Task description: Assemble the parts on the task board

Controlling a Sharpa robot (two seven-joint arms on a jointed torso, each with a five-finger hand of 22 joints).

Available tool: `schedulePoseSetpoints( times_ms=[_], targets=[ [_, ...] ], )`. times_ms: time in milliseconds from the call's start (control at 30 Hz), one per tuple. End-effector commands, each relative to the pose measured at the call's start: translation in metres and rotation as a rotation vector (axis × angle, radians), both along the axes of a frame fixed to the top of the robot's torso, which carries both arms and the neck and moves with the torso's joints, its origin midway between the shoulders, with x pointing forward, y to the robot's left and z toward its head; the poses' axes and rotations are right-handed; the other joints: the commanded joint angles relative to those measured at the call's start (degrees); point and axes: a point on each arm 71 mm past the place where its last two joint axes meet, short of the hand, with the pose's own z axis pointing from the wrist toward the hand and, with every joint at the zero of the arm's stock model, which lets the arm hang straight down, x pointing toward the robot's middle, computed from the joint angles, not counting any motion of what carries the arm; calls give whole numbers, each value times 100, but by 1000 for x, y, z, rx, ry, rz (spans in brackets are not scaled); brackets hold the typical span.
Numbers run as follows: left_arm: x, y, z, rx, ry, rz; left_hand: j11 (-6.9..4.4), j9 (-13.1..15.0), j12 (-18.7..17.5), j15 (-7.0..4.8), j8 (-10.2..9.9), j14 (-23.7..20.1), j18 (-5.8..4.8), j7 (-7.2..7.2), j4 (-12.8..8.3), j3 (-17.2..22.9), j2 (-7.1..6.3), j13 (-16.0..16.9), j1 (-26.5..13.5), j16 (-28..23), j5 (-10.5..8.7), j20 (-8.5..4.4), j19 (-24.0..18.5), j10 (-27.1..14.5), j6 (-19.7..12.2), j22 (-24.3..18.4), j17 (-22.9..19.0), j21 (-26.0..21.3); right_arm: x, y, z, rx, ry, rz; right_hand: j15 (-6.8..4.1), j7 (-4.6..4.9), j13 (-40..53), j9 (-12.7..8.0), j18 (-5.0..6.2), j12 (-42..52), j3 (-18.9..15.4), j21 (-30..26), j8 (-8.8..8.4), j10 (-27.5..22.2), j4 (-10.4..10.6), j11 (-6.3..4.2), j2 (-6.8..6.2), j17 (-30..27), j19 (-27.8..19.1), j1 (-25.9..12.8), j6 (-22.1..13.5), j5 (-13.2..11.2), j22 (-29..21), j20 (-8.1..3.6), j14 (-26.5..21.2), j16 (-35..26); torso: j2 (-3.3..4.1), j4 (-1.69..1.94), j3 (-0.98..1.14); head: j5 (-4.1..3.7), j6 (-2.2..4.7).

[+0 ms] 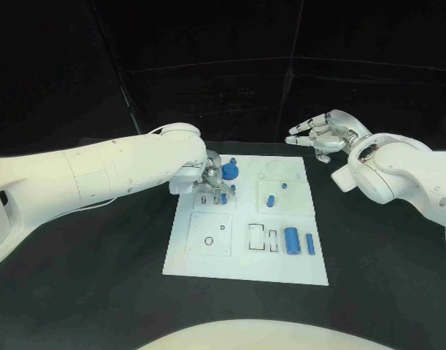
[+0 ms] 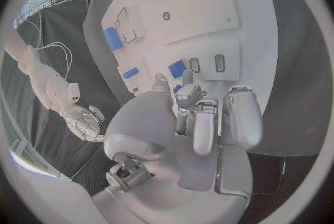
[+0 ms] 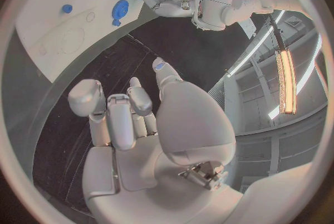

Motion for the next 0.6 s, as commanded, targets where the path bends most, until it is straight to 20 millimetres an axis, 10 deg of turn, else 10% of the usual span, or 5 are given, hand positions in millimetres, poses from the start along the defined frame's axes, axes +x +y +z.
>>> schedulePoseSetpoints(
  times_ms=[33, 600],
  targets=[
    [-1, -1, -1, 24, 17, -18, -20, 18, 20, -43, 39, 585, -44, 8, -66, 15, 31, 0, 89, 18, -26, 7, 35, 33, -46, 12, 1508, 37, 0, 2, 1, 3, 0, 7, -24, -5, 2, -7, 60, -12, -20, -22, 31, -22, 5, -5, 3, 2, -28, -63, -47, 15, -6, -6, 226, -25, 1, 3, 0, -6, -12],
    [-1, -5, -2, 36, 34, -34, -23, 110, 21, -45, 160, 585, -41, 9, -461, 374, 205, -17, 452, 18, -22, 5, 22, 18, -152, 18, 1508, 36, 1, 3, 1, 2, 5, 9, -25, -7, 4, -5, 62, -7, -27, -29, 37, -18, 11, -7, 11, -5, -30, -55, -45, 40, -15, -6, 226, -30, 3, 3, 0, -17, -48]
  ],
)
